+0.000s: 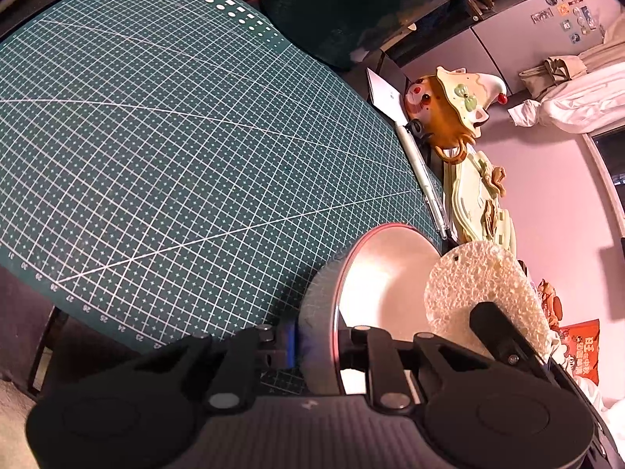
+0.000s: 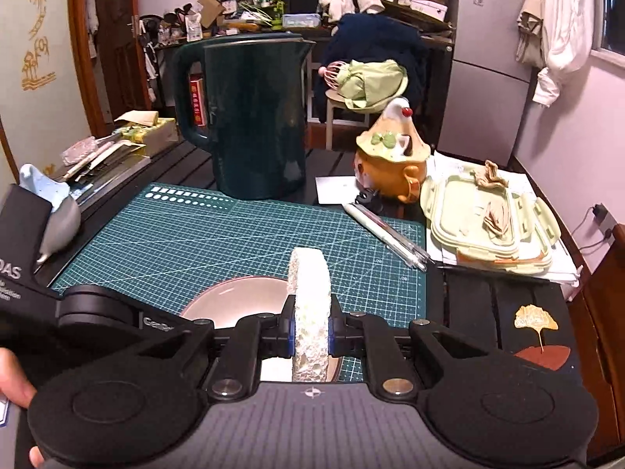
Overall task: Clean bowl
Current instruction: 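Sweep the sponge around the bowl wall with the right gripper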
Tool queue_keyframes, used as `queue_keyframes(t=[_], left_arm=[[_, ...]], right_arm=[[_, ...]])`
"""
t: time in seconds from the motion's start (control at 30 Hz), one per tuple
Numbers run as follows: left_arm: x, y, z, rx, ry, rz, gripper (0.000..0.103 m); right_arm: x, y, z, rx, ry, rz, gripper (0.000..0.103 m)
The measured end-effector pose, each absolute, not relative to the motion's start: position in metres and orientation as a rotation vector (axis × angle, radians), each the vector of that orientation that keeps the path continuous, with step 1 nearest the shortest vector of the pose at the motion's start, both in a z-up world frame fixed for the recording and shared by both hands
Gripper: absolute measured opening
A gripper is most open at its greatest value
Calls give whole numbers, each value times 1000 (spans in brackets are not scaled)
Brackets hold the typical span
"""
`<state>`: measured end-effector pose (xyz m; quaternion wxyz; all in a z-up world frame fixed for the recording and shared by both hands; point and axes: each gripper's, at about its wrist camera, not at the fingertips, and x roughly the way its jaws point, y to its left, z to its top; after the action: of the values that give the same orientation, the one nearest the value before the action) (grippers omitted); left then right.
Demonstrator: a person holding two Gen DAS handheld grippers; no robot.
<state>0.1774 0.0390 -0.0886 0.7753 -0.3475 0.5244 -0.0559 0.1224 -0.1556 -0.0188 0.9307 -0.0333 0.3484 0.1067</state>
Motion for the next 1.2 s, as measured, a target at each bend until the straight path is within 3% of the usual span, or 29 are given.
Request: queue_keyframes(t=[0.57,1.0,1.2], left_arm=[[172,39,-90,-780,1039,-90,17],[173,45,-89,-773,1089,-121,17],[178,38,-86,-719,1084,-121,16]], right_arm=[[120,-150,-27,-66,756,248,12],[120,-156,-18,-17,753,277,12],[131,-154,-41,38,880,320,12]])
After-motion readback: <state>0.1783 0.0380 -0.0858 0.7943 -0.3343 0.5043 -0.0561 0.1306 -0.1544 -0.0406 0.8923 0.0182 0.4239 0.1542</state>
